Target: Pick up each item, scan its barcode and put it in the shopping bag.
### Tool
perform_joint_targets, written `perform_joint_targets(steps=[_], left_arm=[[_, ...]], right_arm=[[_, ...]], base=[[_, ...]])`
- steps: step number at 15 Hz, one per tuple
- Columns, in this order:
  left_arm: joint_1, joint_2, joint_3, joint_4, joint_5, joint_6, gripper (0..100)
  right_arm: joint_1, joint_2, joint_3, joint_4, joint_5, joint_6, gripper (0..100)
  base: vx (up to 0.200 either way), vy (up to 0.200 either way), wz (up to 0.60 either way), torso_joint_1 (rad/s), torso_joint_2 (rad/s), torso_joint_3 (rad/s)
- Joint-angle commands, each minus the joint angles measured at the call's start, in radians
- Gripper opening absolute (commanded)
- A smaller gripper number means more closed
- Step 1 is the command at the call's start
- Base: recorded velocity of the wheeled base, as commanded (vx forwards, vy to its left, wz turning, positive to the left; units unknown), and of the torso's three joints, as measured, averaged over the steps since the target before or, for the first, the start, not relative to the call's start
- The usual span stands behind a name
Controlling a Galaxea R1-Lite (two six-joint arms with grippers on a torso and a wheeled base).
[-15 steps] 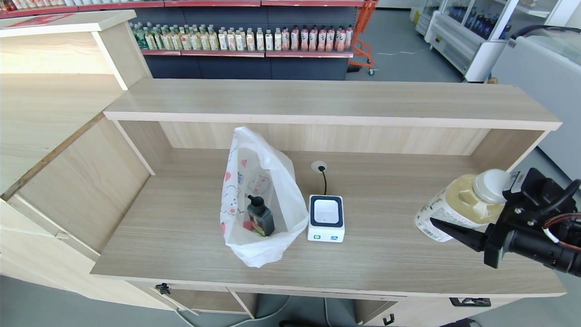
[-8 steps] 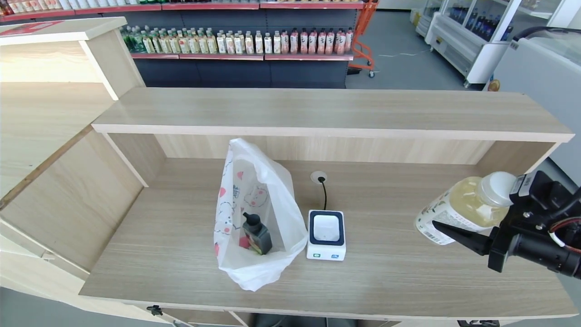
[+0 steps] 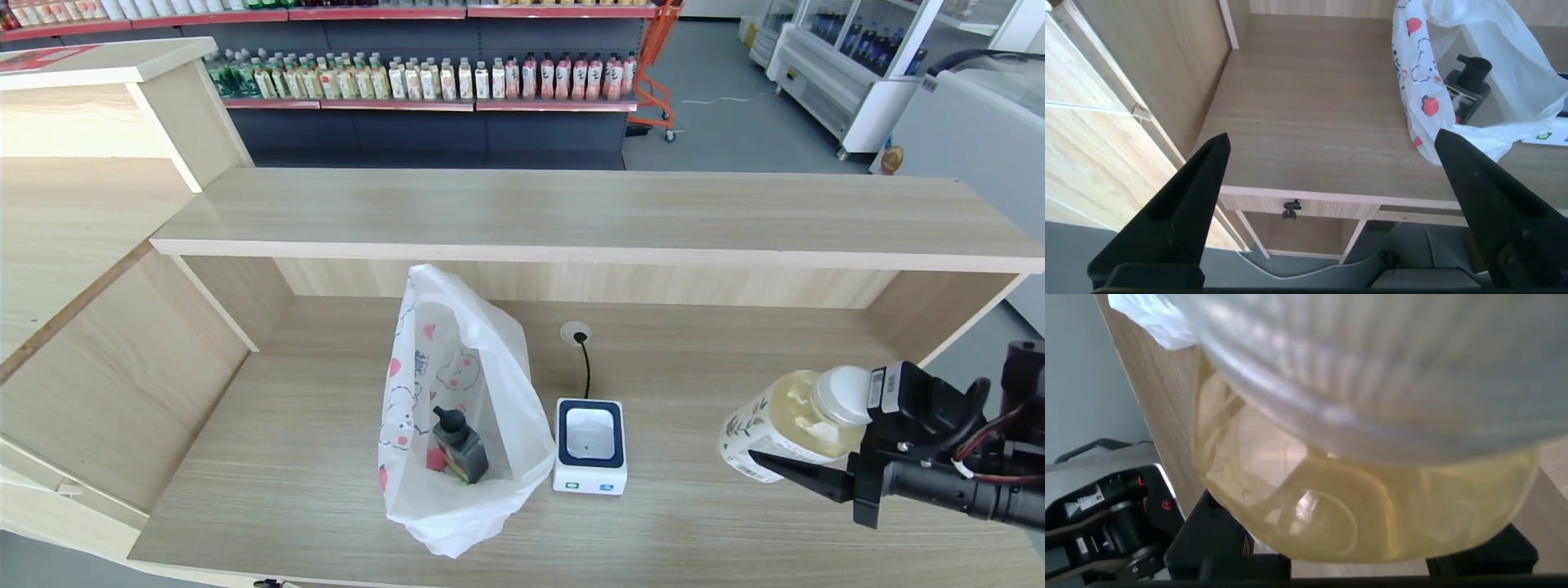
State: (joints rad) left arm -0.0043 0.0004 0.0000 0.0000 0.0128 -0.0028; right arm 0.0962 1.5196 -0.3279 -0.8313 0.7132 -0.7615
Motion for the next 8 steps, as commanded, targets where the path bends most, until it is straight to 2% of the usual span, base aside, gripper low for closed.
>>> perform_joint_targets(steps=[1, 5, 8], left_arm=[[0.000, 0.000, 0.000, 0.000, 0.001, 0.000, 100], [0.000, 0.000, 0.000, 0.000, 0.001, 0.000, 100], [0.000, 0.000, 0.000, 0.000, 0.001, 0.000, 100]], right_arm=[[0.000, 0.093, -0.003, -0.003, 0.026, -0.068, 0], [-0.009, 0.238, -0.057, -0.054, 0.158, -0.254, 0], [0.014, 0.295, -0.126, -0.072, 0.177, -0.275, 0]], base=[[0.000, 0.000, 0.00, 0.000, 0.00, 0.000], [0.000, 0.000, 0.00, 0.000, 0.00, 0.000], [0.000, 0.000, 0.00, 0.000, 0.00, 0.000]])
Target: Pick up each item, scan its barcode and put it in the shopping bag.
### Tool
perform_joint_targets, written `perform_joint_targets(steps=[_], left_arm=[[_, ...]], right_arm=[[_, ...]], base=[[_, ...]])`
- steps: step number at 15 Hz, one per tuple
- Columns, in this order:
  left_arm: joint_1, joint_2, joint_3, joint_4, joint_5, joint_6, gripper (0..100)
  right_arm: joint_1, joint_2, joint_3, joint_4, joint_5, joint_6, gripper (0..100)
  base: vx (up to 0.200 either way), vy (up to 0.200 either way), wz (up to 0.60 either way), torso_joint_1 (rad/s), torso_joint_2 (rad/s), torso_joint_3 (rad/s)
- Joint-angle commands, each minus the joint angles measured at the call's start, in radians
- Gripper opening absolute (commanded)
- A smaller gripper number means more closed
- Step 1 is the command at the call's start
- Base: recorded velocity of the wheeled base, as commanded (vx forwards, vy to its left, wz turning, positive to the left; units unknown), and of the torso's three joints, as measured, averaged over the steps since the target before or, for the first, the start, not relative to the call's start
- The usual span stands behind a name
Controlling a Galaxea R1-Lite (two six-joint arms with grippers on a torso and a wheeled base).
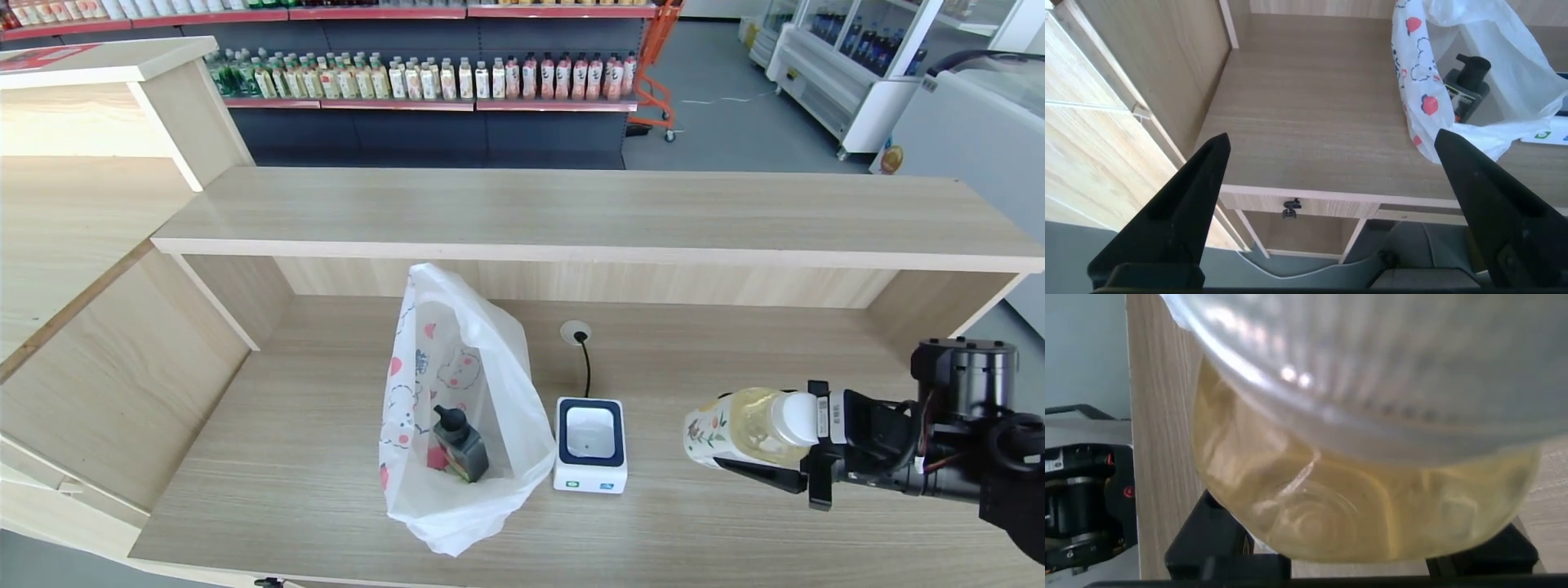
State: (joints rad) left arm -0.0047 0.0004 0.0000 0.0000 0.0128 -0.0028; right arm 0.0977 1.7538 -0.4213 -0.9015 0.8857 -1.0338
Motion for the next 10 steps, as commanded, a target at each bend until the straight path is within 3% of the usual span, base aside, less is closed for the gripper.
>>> perform_joint_targets(steps=[1, 10], left_arm=[[0.000, 0.000, 0.000, 0.000, 0.001, 0.000, 100], [0.000, 0.000, 0.000, 0.000, 0.000, 0.000, 100]], right_arm=[[0.019, 0.082, -0.057, -0.005, 0.005, -0.025, 0], [0.126, 0.265, -0.243, -0.114, 0.058, -0.068, 0]], base=[[0.000, 0.000, 0.00, 0.000, 0.00, 0.000], [0.000, 0.000, 0.00, 0.000, 0.00, 0.000]])
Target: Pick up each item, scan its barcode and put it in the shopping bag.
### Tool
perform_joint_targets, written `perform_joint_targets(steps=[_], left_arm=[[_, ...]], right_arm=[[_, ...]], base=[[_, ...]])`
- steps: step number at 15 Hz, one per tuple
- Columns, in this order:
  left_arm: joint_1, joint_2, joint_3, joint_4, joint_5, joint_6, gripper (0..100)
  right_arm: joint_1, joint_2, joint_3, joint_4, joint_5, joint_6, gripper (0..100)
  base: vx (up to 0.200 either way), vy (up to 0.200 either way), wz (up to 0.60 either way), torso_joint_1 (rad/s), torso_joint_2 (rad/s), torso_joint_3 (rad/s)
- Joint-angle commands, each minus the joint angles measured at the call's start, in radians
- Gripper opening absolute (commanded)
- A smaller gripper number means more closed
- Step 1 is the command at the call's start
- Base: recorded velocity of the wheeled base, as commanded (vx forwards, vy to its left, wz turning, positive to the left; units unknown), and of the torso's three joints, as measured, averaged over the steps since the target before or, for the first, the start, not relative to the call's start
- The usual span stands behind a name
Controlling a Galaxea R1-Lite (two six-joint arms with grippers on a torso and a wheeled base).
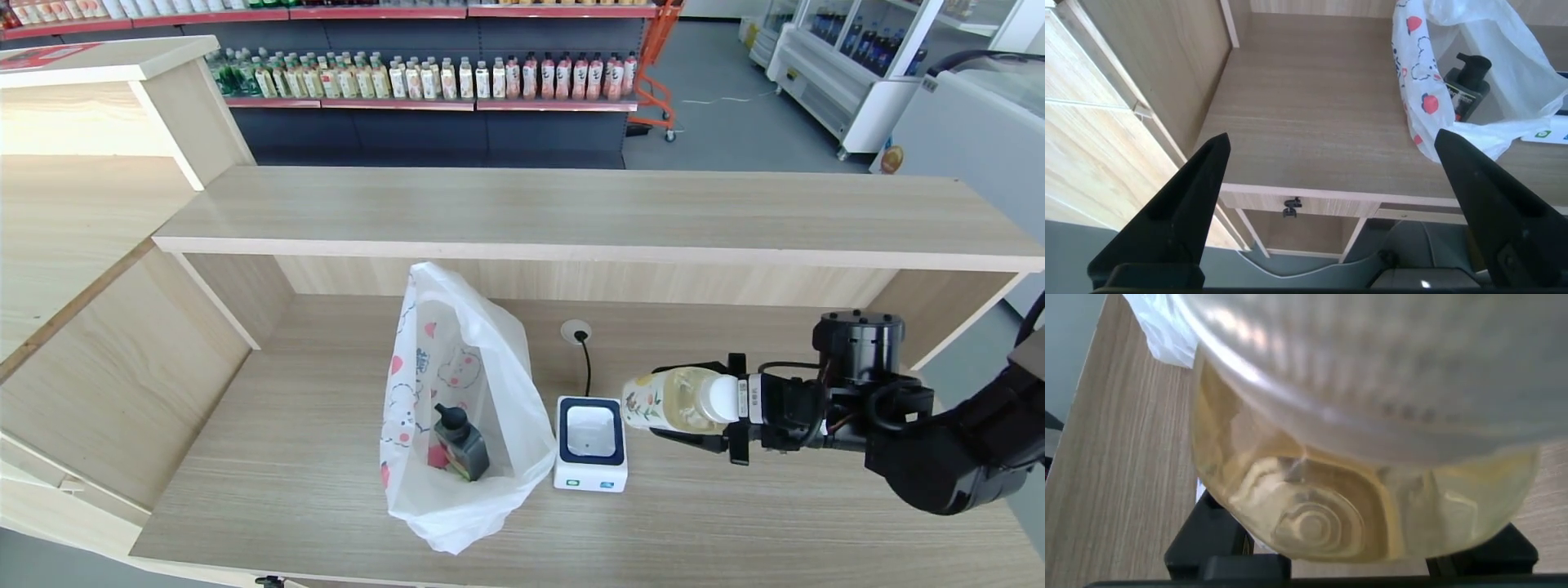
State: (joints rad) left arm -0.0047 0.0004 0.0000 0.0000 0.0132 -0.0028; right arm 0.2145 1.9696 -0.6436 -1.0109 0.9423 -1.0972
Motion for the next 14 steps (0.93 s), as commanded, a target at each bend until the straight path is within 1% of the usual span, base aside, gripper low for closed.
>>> perform_joint_targets(steps=[1, 2, 4, 6, 9, 12, 14], left_arm=[[0.000, 0.000, 0.000, 0.000, 0.001, 0.000, 100], [0.000, 0.000, 0.000, 0.000, 0.001, 0.000, 100], [0.000, 0.000, 0.000, 0.000, 0.001, 0.000, 100], [0.000, 0.000, 0.000, 0.000, 0.001, 0.000, 100], [0.000, 0.000, 0.000, 0.000, 0.001, 0.000, 100], [0.000, 0.000, 0.000, 0.000, 0.001, 0.000, 100], [0.000, 0.000, 0.000, 0.000, -0.001, 0.000, 100]], right_arm=[[0.011, 0.064, -0.027, -0.038, 0.013, -0.004, 0], [0.011, 0.081, -0.027, -0.068, 0.039, -0.007, 0], [0.011, 0.091, -0.028, -0.086, 0.058, -0.016, 0], [0.023, 0.100, -0.045, -0.095, 0.122, -0.044, 0], [0.020, 0.115, -0.045, -0.104, 0.128, -0.052, 0], [0.020, 0.170, -0.059, -0.172, 0.135, -0.058, 0], [0.017, 0.192, -0.073, -0.175, 0.135, -0.059, 0]], base=[[0.000, 0.000, 0.00, 0.000, 0.00, 0.000], [0.000, 0.000, 0.00, 0.000, 0.00, 0.000], [0.000, 0.000, 0.00, 0.000, 0.00, 0.000], [0.000, 0.000, 0.00, 0.000, 0.00, 0.000], [0.000, 0.000, 0.00, 0.000, 0.00, 0.000], [0.000, 0.000, 0.00, 0.000, 0.00, 0.000], [0.000, 0.000, 0.00, 0.000, 0.00, 0.000]])
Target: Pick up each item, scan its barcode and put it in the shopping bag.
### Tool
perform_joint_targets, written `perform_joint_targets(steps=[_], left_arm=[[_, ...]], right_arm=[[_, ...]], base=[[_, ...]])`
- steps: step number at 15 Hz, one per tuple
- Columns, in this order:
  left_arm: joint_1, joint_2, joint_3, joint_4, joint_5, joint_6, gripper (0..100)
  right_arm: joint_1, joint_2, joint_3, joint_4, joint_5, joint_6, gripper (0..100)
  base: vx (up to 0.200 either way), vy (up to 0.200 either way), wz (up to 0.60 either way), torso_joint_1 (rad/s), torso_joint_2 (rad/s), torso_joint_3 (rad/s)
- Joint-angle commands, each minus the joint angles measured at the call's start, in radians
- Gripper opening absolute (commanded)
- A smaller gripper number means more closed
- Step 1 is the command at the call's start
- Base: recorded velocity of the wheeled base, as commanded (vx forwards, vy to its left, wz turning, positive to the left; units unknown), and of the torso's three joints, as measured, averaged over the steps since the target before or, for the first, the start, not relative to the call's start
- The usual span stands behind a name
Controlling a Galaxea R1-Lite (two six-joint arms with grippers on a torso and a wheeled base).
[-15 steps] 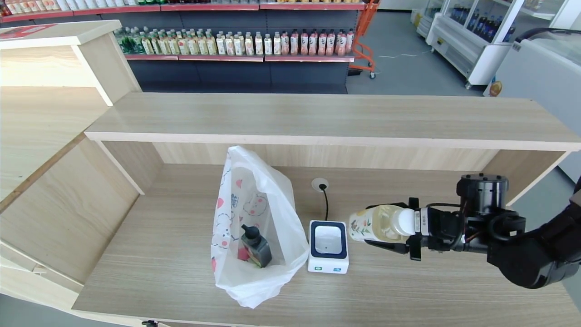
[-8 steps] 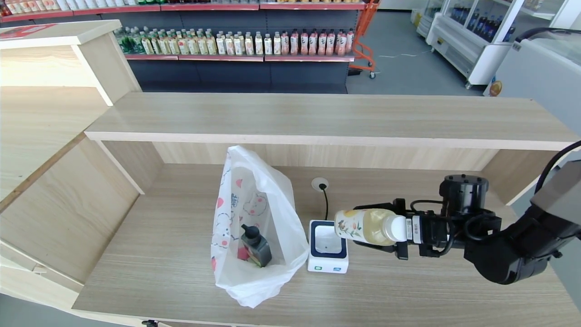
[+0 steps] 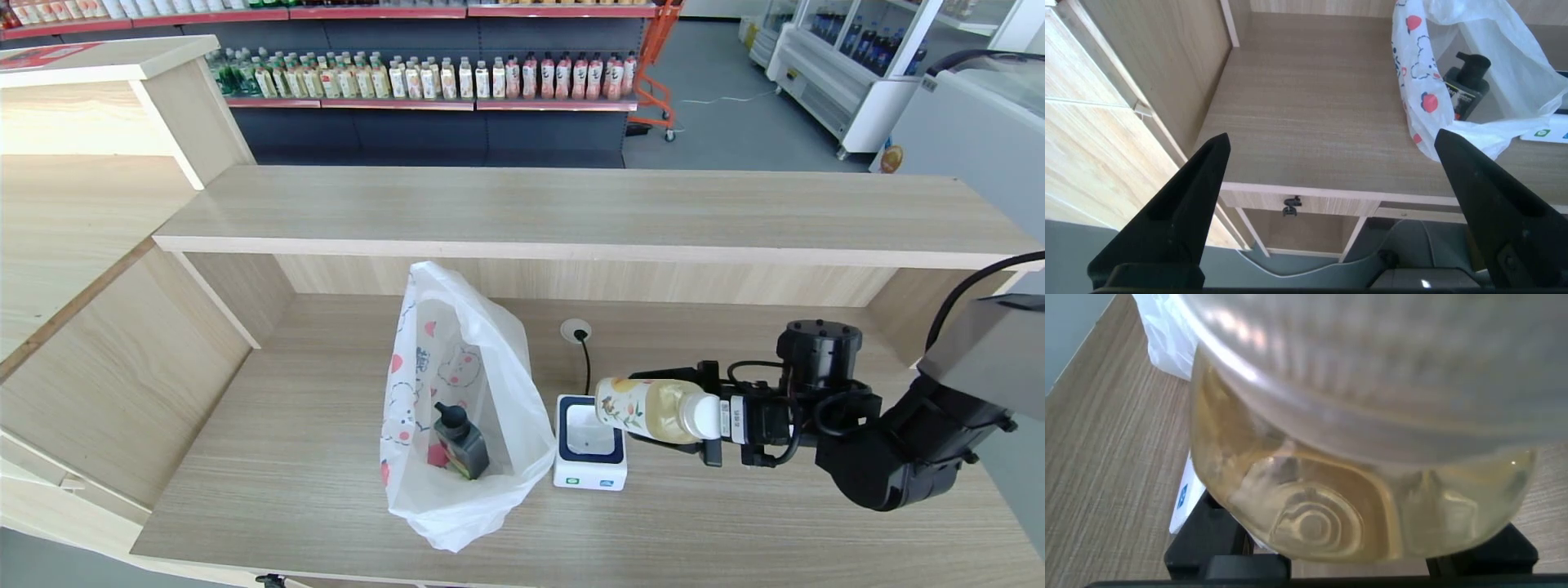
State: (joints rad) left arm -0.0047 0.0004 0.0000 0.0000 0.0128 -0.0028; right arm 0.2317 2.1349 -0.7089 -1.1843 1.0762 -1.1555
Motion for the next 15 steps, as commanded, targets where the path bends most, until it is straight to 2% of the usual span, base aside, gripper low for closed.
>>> perform_joint_targets(steps=[1, 15], left_arm=[[0.000, 0.000, 0.000, 0.000, 0.001, 0.000, 100], [0.000, 0.000, 0.000, 0.000, 0.000, 0.000, 100]], right_arm=[[-0.002, 0.033, -0.011, -0.002, 0.001, -0.001, 0], [0.008, 0.123, -0.096, -0.006, -0.001, -0.036, 0]], base=[[0.000, 0.000, 0.00, 0.000, 0.00, 0.000], [0.000, 0.000, 0.00, 0.000, 0.00, 0.000]])
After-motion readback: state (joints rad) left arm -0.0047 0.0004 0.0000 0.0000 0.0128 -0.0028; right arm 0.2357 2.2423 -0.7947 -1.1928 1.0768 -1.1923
